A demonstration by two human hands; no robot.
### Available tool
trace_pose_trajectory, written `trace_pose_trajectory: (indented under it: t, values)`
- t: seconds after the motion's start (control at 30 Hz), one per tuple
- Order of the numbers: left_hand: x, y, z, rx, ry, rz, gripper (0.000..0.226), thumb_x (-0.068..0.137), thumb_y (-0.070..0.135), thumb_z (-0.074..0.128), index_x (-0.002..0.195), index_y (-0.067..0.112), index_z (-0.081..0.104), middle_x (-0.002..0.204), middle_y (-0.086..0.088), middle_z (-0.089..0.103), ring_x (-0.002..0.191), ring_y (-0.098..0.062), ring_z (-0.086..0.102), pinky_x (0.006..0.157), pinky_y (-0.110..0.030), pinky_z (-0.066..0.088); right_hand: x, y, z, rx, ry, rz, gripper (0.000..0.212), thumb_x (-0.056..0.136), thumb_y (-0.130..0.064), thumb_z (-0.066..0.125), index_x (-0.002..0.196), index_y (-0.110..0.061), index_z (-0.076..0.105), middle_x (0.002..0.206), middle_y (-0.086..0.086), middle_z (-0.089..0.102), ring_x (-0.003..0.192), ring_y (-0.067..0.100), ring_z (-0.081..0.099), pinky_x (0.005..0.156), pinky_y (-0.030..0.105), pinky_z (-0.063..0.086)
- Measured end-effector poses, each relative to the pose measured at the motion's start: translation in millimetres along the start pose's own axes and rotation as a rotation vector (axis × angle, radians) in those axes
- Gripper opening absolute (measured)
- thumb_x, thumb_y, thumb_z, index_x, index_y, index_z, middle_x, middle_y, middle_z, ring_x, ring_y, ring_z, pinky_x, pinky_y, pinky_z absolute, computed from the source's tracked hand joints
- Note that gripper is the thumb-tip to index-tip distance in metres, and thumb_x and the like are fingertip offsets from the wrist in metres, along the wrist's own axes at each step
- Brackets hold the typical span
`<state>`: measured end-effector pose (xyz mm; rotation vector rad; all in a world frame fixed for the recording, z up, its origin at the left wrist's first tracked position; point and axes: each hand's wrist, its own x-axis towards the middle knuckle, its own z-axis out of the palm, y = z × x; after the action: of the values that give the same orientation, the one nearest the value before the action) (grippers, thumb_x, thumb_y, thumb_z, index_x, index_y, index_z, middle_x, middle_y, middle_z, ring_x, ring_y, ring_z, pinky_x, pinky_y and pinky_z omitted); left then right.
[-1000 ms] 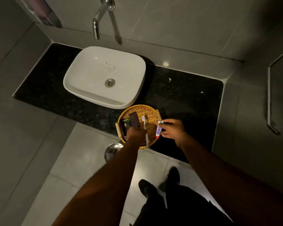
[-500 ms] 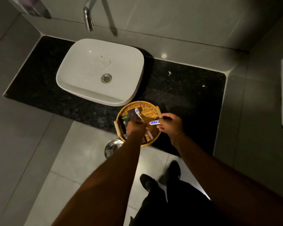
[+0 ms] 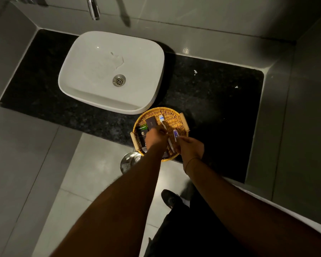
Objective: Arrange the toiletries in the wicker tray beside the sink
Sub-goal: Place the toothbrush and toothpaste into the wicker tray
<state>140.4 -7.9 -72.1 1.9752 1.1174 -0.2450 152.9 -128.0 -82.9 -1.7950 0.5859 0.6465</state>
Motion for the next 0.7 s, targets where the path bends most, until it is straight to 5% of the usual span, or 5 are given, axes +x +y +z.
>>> trace_pose_trajectory:
  t: [0.17,0.3,0.43,0.57,0.7]
  values:
    - [3.3,-3.7,2.2,0.052,0.01,0.038,0.025,0.104,0.014,0.071,0.128,0.014,0.078,0.127,-0.011,0.08,0.118,-0.029,0.076,0.106,-0.051,0.061,5.1,-8.0,18.3,-0.159,0.01,-0.048,0.034,0.096,-0.035,0.073,0.108,-0.004,0.077,0.101,0.012,0.078,0.093,0.026,0.075,0.08,0.037,0.062]
    - [3.0,-6.6,3.1,0.052,0.035,0.054,0.024,0.105,0.014,0.069,0.127,0.014,0.079,0.126,-0.009,0.081,0.118,-0.026,0.075,0.107,-0.044,0.059,9.4,-13.5,22.8,-0.287,0.045,-0.141,0.03,0.098,-0.032,0.07,0.113,-0.007,0.079,0.108,0.008,0.079,0.079,0.011,0.071,0.054,0.006,0.045]
    - [2.0,-5.1,3.4,0.069,0.029,0.058,0.025,0.106,0.013,0.067,0.129,0.015,0.079,0.131,-0.007,0.08,0.122,-0.023,0.075,0.11,-0.043,0.058,11.9,-15.7,20.4,-0.357,0.014,-0.255,0.023,0.1,-0.021,0.068,0.118,-0.012,0.079,0.119,0.01,0.077,0.104,0.026,0.074,0.09,0.039,0.062]
    - [-1.1,-3.6,0.0,0.101,0.023,0.06,0.028,0.107,0.014,0.066,0.133,0.015,0.076,0.134,-0.009,0.078,0.125,-0.026,0.073,0.112,-0.044,0.057,10.7,-17.6,18.8,-0.465,0.001,-0.313,0.025,0.101,-0.022,0.065,0.12,-0.012,0.078,0.118,0.01,0.078,0.107,0.028,0.072,0.095,0.042,0.06]
    - [-17.8,-8.0,-6.8,0.165,0.065,0.147,0.032,0.109,0.017,0.06,0.138,0.022,0.072,0.134,-0.012,0.076,0.118,-0.032,0.075,0.097,-0.045,0.062,1.4,-13.6,15.0,-0.544,0.037,-0.36,0.028,0.102,-0.026,0.062,0.114,-0.007,0.078,0.11,0.013,0.078,0.103,0.033,0.073,0.09,0.042,0.06]
